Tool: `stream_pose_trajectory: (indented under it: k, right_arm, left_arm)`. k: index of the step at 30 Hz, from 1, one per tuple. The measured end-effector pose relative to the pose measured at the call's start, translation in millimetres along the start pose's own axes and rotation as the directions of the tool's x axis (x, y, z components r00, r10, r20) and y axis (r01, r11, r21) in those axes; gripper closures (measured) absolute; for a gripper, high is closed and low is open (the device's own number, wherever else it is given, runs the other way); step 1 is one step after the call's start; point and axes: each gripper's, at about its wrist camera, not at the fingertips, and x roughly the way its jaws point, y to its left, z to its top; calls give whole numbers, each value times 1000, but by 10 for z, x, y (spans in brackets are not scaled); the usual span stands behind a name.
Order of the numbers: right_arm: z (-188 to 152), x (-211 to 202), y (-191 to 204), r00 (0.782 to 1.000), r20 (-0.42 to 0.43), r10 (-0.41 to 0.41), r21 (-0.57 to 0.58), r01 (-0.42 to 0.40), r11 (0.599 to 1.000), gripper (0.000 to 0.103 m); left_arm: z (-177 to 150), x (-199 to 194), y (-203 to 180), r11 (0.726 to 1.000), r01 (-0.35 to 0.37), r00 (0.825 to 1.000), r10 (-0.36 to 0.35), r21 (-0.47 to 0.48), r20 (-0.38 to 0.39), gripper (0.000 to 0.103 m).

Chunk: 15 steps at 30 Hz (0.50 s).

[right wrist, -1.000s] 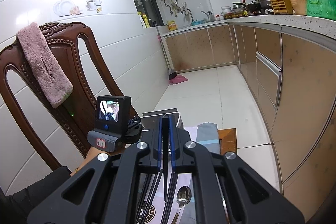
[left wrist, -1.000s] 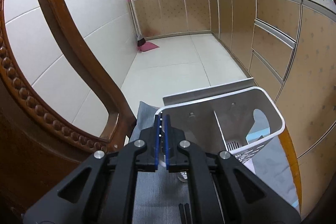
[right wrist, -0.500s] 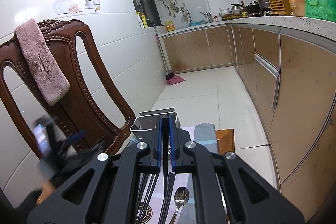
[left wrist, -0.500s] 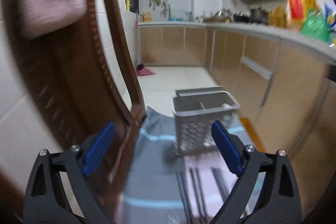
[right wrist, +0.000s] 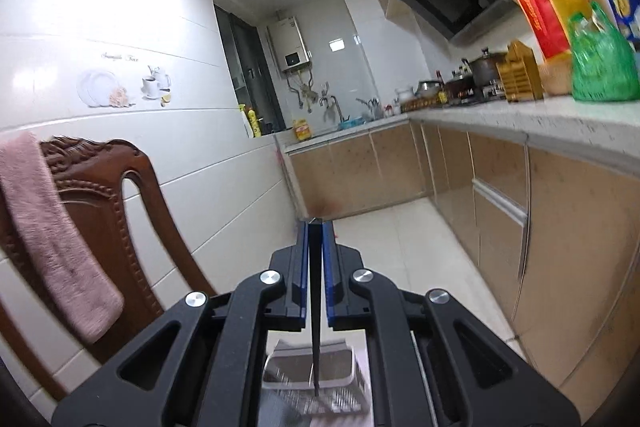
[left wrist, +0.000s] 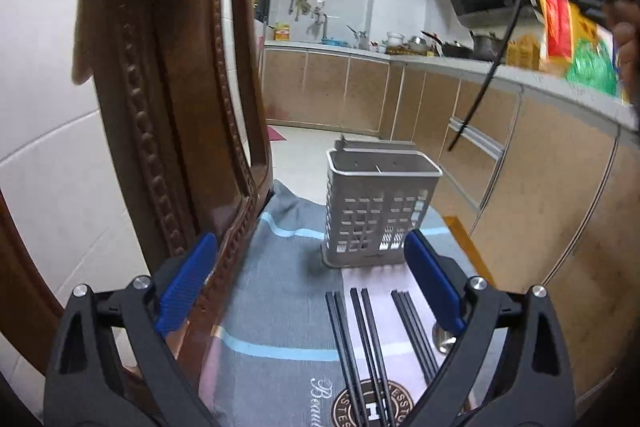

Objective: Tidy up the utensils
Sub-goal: 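Lower the chopstick into the grey holder and open the right gripper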

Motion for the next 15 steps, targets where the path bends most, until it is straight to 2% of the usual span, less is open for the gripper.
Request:
stream_pose_trajectory:
  k: [5,8,15]
  right_arm:
    - [-316,641,234,998,-35,-51,-79,48,996,96]
    - [-616,963,224,994,-87,-74,-72,67,995,96]
    - [-1050,1250,41,979,-182,-87,-22,84,996,95]
  left_arm:
    - [84,26,109,999,-29,1000,29,18,3,9]
    - [90,77,147,1000,-18,1000,18,12,-22,9]
    - [87,125,136,1000,9,999,-8,15,-52,9]
